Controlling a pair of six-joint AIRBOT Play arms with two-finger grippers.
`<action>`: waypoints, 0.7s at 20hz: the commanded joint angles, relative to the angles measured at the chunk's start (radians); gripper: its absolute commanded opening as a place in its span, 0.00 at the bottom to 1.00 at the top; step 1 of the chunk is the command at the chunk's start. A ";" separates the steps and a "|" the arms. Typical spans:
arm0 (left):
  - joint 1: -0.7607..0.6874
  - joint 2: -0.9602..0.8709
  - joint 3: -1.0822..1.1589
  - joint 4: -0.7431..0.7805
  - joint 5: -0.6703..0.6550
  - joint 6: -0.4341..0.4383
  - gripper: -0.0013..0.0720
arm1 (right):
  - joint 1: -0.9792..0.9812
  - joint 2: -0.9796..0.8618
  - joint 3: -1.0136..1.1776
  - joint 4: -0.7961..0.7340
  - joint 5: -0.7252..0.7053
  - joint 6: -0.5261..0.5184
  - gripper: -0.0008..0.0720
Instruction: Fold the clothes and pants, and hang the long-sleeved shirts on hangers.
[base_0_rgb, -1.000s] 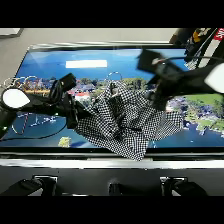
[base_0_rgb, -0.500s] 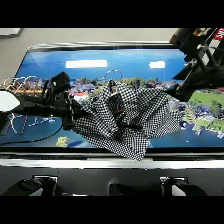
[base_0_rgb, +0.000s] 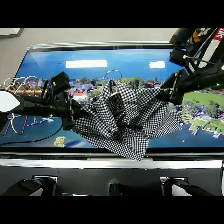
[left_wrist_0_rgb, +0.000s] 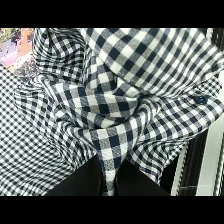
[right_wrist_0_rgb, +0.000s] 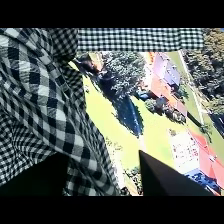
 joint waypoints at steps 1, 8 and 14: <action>0.000 0.000 0.000 0.000 0.001 0.000 0.05 | -0.001 -0.013 0.000 0.019 0.056 -0.058 0.37; 0.001 0.001 0.000 0.000 0.013 -0.003 0.57 | -0.001 0.056 0.000 -0.005 0.085 -0.062 0.04; 0.003 0.003 0.001 0.001 0.374 -0.322 0.85 | -0.004 0.208 0.000 -0.098 0.033 0.084 0.04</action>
